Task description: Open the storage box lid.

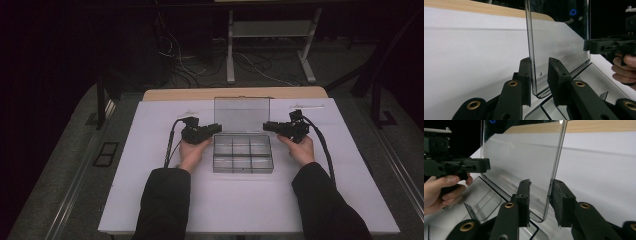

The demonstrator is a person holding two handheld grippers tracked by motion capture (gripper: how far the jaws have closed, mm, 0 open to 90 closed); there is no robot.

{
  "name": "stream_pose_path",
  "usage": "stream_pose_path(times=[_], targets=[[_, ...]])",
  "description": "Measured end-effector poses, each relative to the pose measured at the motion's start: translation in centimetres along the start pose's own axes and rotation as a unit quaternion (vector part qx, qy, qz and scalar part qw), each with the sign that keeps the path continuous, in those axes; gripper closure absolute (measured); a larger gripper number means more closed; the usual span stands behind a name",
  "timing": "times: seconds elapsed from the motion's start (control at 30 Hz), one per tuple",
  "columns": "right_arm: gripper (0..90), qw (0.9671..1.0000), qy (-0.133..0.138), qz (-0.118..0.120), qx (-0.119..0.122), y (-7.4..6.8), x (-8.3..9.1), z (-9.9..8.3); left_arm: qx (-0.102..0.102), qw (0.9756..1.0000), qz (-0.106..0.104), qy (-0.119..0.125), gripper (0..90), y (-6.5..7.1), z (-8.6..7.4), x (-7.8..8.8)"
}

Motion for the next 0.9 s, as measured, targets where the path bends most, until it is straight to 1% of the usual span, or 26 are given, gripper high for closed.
stream_pose_path(times=[0.07,0.17,0.27,0.4,0.5,0.6,0.7,0.77,0.83,0.9], targets=[[73.3,1.0000,-0.002,-0.002,-0.007,0.14,-0.04,-0.11,0.003,1.0000,-0.001,0.000,71.2,-0.02,-0.02,-0.04],[75.5,0.9999,-0.002,-0.009,-0.004,0.32,-0.19,-0.11,0.010,1.0000,0.001,-0.001,70.4,-0.08,-0.09,-0.11],[74.9,0.9999,-0.003,-0.014,-0.006,0.44,-0.31,-0.11,0.021,0.9998,0.000,0.001,69.5,-0.15,-0.16,-0.24],[74.0,0.9998,-0.003,-0.013,-0.016,0.61,-0.43,-0.21,0.027,0.9996,0.005,-0.003,67.4,-0.20,-0.27,-0.33],[73.4,0.9997,-0.001,-0.016,-0.017,0.72,-0.65,-0.17,0.034,0.9994,0.003,-0.004,66.7,-0.30,-0.35,-0.33],[73.2,0.9997,0.000,-0.018,-0.020,0.80,-0.77,-0.18,0.036,0.9993,0.004,-0.006,66.3,-0.37,-0.37,-0.31],[72.2,0.9995,0.000,-0.016,-0.028,0.84,-0.81,-0.25,0.039,0.9992,0.004,-0.007,64.8,-0.33,-0.45,-0.43],[70.6,0.9994,-0.002,-0.021,-0.028,0.86,-0.84,-0.31,0.041,0.9991,0.005,-0.009,63.4,-0.38,-0.53,-0.49],[69.4,0.9993,-0.002,-0.024,-0.029,0.93,-0.89,-0.40,0.044,0.9989,0.006,-0.011,62.2,-0.43,-0.60,-0.55],[68.5,0.9993,-0.005,-0.026,-0.028,1.05,-0.92,-0.49,0.054,0.9985,0.005,-0.009,61.4,-0.45,-0.65,-0.63]])
Point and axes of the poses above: each handheld gripper's, and its own axes: x roughly backward along the jaws, z roughly out of its top, y roughly to its right, the point moved 6 cm from there along -x, roughly forward along the jaws, and after that the axes turned 1 degree about y, right-handed, at the moved point
